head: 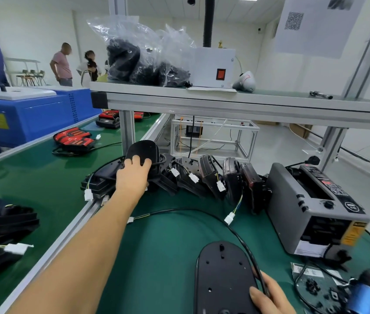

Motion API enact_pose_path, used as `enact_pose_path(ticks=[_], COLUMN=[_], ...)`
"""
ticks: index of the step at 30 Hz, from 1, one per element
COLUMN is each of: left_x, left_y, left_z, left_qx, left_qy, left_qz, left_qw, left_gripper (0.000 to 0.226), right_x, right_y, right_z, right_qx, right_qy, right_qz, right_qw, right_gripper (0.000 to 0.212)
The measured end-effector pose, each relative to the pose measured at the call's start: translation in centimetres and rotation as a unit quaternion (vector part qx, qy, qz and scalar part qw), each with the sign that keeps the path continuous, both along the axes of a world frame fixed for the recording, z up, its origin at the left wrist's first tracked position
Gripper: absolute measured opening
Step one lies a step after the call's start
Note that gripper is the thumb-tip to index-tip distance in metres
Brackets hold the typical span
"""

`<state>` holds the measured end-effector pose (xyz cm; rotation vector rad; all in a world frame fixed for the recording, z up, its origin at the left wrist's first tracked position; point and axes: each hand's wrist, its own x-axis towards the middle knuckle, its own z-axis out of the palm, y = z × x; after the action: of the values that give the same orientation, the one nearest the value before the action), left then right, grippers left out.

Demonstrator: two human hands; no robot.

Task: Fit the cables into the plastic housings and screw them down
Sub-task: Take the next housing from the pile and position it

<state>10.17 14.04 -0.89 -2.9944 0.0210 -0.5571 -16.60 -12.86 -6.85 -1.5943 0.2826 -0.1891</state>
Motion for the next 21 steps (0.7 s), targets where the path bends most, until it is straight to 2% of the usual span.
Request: enact_pose_path(ticks=[6, 14, 16, 18, 21], left_x=[0.0, -0.8, -1.3, -2.2, -4.5], left_y=[0.3, 1.0, 1.1, 0.7, -1.7], left_z=[-0.2, -0.5, -0.3, 0.2, 0.9], left_qx=[-0.009, 0.050, 0.076, 0.079, 0.014], left_qy=[0.011, 0.004, -0.010, -0.076, -0.168], left_qz=[-0.013, -0.066, -0.071, -0.128, -0.254], left_qw=[1.000, 0.997, 0.995, 0.986, 0.952], left_gripper=[0.086, 0.092, 0.089, 0.081, 0.053], right_x=[0.2, -0.2, -0.4, -0.4, -0.4], right_y=[0.3, 0.1, 0.0, -0.2, -0.5], right_z=[0.9, 1.1, 1.0, 0.9, 0.8], right_qx=[0.020, -0.119, -0.168, -0.225, -0.266], right_qy=[0.070, 0.090, 0.101, 0.111, 0.106], right_qz=[-0.009, 0.032, 0.041, 0.054, 0.068], right_qw=[0.997, 0.988, 0.980, 0.967, 0.956], right_gripper=[0.025, 0.028, 0.028, 0.030, 0.035])
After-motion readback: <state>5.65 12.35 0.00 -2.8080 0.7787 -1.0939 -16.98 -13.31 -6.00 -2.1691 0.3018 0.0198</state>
